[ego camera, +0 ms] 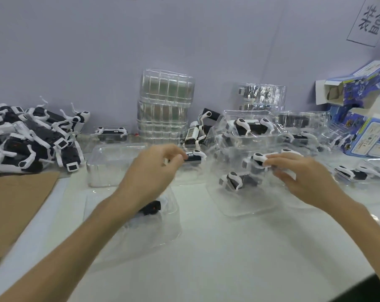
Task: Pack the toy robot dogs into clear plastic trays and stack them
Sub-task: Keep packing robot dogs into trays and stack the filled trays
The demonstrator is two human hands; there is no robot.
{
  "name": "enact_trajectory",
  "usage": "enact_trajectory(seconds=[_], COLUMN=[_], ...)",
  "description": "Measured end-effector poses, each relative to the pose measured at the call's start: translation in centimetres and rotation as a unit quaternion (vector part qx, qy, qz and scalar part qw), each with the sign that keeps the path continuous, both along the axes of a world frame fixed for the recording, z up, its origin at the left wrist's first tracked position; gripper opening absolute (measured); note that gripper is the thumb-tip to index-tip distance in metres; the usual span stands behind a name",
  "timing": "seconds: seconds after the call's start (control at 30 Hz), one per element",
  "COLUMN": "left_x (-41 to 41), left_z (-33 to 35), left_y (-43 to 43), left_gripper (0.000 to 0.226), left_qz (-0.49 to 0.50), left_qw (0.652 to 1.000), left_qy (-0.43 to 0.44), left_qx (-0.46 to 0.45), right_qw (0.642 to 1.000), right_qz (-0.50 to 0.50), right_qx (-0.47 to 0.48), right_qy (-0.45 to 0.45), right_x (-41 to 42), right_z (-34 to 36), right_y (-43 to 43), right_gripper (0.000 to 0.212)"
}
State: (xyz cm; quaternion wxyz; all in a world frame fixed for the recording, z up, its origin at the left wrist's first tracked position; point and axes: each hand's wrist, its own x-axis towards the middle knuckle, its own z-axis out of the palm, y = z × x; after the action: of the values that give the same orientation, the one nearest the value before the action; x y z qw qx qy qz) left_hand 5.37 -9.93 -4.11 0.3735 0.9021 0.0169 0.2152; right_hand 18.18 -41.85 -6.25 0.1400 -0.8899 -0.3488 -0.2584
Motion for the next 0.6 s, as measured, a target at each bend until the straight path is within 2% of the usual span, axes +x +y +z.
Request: enact_trajectory(seconds=[0.07, 0.13, 0.23, 0.37, 0.5, 0.53, 0.6], left_x=[0.2, 1.1, 4.0, 6.3, 5.5, 5.3, 5.2], left_z=[-1.3, -3.3, -6.1, -7.7, -9.3, -9.8, -10.5], left_y=[-3.0, -7.2, -12.6, -14.0, -13.3, -13.1, -12.4], left_gripper=[0.017, 0.02, 0.033, 0.043, 0.043, 0.042, 0.045], left_qz=[-0.005, -0.059, -0.095, -0.068, -0.151, -0.141, -0.051], left_qw=[0.992, 0.972, 0.945, 0.955, 0.952, 0.952, 0.97], left_qy=[-0.019, -0.017, 0.039, 0.014, -0.012, -0.042, -0.088], left_qx=[0.123, 0.226, 0.31, 0.29, 0.267, 0.269, 0.219], right_qw=[1.0, 1.0, 1.0, 1.0, 0.999, 0.999, 0.999], right_qz=[-0.012, -0.009, 0.02, 0.02, 0.012, 0.007, 0.006], right_qx=[0.015, 0.015, 0.003, 0.003, 0.034, 0.036, 0.036], right_qy=[0.008, 0.017, 0.013, 0.002, 0.032, 0.034, 0.034], right_x=[1.6, 2.7, 3.0, 3.1, 3.7, 3.7, 3.5], right_z=[-0.1, 0.1, 0.1, -0.2, -0.3, -0.3, -0.4], right_y=[0.1, 0.5, 1.4, 1.2, 0.4, 0.3, 0.3], right_gripper=[0.033, 0.031, 0.033, 0.034, 0.034, 0.035, 0.035])
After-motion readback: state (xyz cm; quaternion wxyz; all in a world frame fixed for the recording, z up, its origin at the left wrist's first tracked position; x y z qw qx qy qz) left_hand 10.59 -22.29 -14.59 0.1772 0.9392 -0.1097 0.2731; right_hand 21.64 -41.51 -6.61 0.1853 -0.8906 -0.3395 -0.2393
